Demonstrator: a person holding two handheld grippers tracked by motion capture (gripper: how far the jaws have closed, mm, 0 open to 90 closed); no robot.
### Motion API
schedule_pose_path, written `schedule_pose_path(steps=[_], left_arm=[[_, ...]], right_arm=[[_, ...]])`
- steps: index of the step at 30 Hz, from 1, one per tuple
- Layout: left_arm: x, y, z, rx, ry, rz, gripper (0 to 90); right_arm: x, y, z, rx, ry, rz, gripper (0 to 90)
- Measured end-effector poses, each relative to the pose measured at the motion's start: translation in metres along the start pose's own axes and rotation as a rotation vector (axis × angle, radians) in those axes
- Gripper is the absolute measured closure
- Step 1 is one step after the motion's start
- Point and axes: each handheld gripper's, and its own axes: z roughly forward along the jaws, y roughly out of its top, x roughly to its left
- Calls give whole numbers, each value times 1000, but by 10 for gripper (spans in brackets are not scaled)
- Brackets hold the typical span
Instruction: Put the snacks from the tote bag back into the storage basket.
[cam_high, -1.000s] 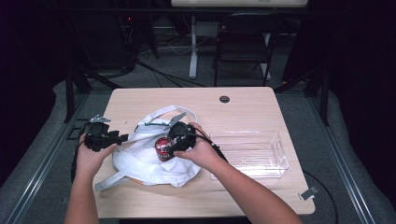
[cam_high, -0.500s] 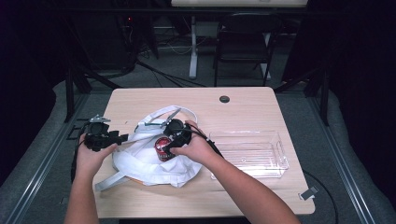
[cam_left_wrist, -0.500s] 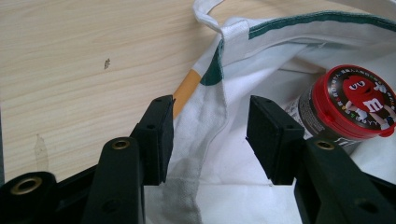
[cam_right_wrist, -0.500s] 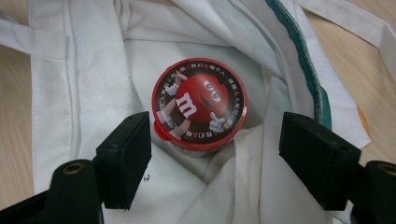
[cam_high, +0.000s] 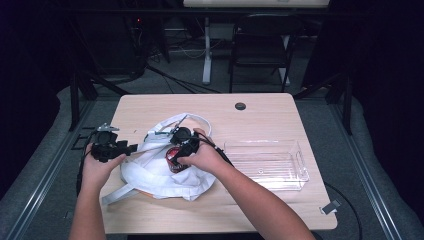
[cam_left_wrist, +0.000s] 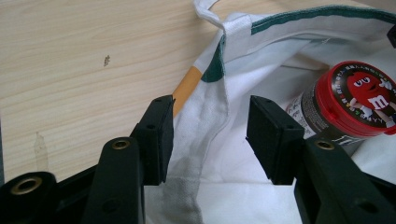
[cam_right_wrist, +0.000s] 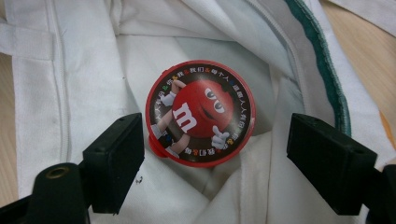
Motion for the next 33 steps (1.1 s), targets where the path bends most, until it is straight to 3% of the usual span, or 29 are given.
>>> schedule_pose_path(steps=[14, 33], left_arm=[[1, -1, 1, 14, 1, 1, 517], [1, -1, 2, 15, 1, 0, 520]], right_arm=[[2, 4, 14, 19, -28, 6, 140], [5, 4, 31, 58, -9, 3, 141]])
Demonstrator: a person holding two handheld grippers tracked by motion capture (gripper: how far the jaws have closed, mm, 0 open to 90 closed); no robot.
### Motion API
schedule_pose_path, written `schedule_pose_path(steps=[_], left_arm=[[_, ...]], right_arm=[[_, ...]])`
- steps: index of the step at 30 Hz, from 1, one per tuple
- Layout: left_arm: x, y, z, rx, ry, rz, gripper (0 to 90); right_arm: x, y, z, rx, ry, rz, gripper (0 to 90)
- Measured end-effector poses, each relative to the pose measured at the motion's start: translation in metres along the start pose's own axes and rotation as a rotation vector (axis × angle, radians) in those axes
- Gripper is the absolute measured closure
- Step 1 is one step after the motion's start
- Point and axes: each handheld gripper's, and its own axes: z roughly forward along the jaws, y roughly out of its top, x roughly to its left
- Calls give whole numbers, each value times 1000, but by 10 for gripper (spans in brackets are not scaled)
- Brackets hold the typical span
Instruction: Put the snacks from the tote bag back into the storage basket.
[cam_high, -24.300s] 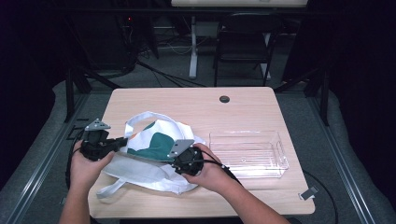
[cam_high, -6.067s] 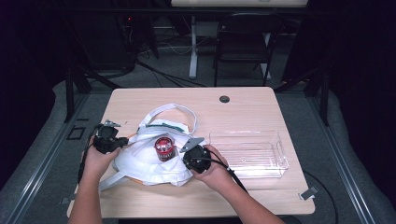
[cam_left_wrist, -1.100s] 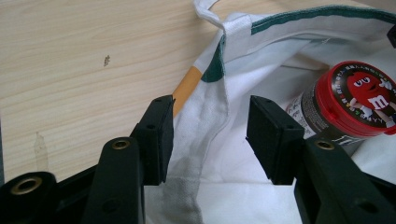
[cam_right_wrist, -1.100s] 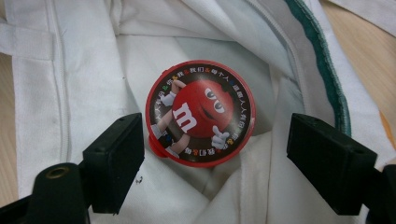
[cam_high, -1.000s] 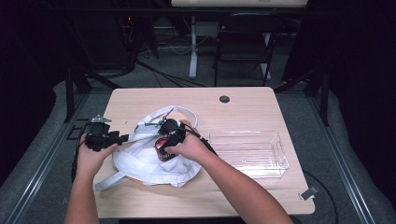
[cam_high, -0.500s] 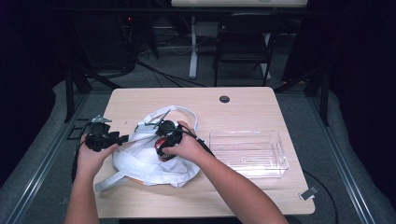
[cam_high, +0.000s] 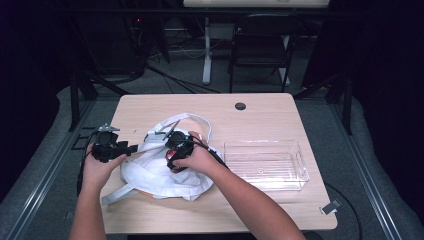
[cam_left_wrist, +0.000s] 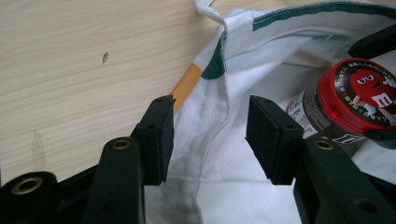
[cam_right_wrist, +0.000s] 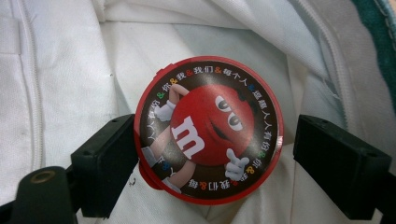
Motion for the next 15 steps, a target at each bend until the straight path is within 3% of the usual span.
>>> schedule_pose_path(steps=[15], left_arm=[[0, 0, 0, 4, -1, -2, 525]], right_arm=[[1, -3, 9, 12, 0, -16, 185]])
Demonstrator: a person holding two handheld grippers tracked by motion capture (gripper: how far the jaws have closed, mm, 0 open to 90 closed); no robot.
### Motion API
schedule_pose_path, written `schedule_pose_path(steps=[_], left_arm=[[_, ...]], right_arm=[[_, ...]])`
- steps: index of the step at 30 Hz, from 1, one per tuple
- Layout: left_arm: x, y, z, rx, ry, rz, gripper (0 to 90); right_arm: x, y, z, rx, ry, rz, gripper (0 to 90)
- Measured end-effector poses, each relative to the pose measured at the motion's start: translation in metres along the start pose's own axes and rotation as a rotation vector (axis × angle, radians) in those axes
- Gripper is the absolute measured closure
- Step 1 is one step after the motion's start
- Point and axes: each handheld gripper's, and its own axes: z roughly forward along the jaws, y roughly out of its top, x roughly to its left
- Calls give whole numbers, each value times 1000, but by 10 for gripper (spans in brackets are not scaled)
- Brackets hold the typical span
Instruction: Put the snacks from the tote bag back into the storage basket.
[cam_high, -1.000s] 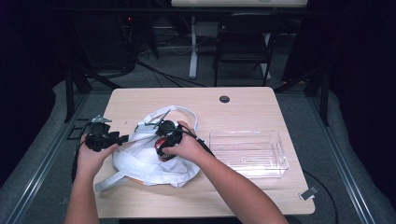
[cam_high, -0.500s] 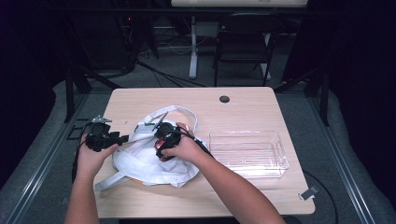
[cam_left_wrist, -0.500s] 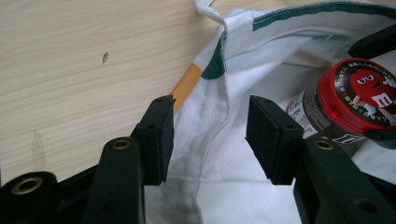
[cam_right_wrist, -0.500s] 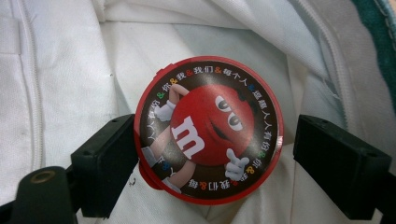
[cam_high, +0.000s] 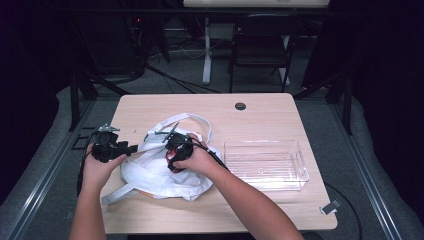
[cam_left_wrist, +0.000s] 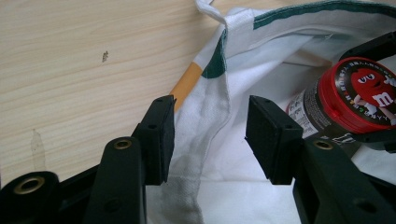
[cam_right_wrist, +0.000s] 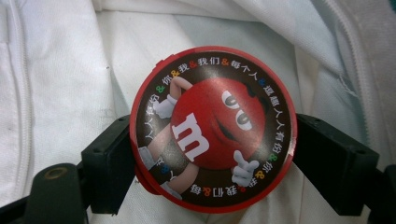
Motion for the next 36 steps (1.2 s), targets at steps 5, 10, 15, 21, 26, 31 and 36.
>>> schedule_pose_path(steps=[5, 10, 15, 21, 26, 31, 36], left_arm=[[0, 0, 0, 0, 1, -1, 525], [0, 0, 1, -3, 0, -1, 525], [0, 0, 0, -3, 1, -1, 525], [1, 0, 0, 0, 3, -1, 525], [0, -1, 1, -6, 5, -1, 525], [0, 0, 1, -4, 4, 1, 525], [0, -1, 1, -2, 5, 1, 525]], right_arm=[[1, -1, 0, -15, 5, -10, 231], [1, -1, 0, -21, 12, -19, 249], [1, -3, 0, -31, 13, -21, 249], [2, -4, 0, -45, 8, -27, 249], [2, -5, 0, -54, 3, -37, 249], [1, -4, -2, -58, 6, -34, 250], [1, -3, -7, -62, 1, -34, 250]])
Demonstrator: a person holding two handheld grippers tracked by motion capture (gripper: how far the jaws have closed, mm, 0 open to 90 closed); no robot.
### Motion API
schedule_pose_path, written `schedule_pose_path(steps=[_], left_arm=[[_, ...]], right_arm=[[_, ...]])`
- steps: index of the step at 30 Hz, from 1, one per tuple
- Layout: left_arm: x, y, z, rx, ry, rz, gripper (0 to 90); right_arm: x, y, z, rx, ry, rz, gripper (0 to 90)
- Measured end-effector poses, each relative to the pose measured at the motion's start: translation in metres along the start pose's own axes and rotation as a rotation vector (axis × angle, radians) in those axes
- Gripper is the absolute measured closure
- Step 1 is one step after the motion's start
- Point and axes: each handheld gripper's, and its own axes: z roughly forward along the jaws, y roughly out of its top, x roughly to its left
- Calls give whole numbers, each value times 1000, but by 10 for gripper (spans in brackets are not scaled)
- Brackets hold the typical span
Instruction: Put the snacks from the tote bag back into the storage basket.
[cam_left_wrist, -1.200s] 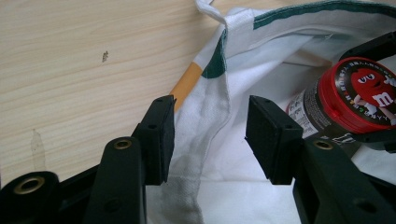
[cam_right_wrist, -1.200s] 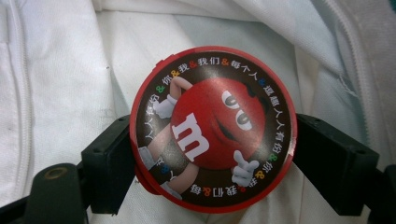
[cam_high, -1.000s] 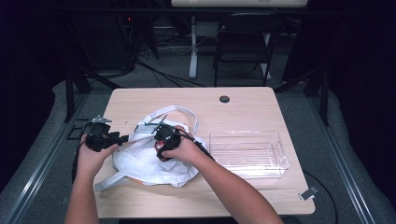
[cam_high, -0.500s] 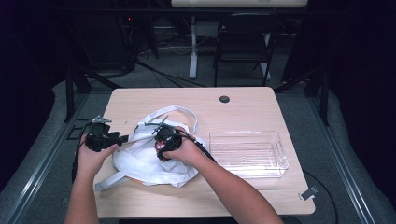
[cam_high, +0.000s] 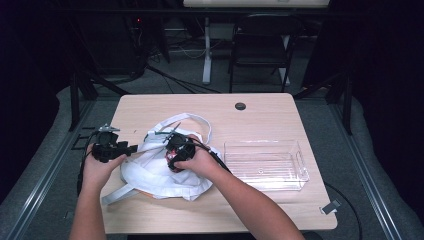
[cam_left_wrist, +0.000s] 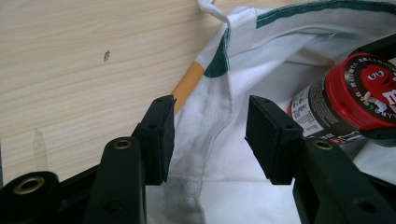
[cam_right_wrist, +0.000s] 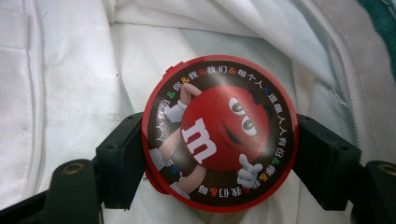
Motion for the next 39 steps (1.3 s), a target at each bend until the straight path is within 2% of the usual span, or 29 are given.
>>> schedule_pose_path(steps=[5, 15, 29, 39], left_arm=[[0, 0, 0, -1, 1, 1, 525], [0, 0, 0, 0, 3, -2, 525], [1, 0, 1, 2, 2, -2, 525], [1, -1, 0, 1, 3, -3, 525]], right_arm=[[0, 0, 1, 2, 7, 9, 251], [4, 5, -5, -5, 2, -6, 251], [14, 13, -22, 1, 6, -33, 252], [19, 18, -39, -5, 4, -34, 251]])
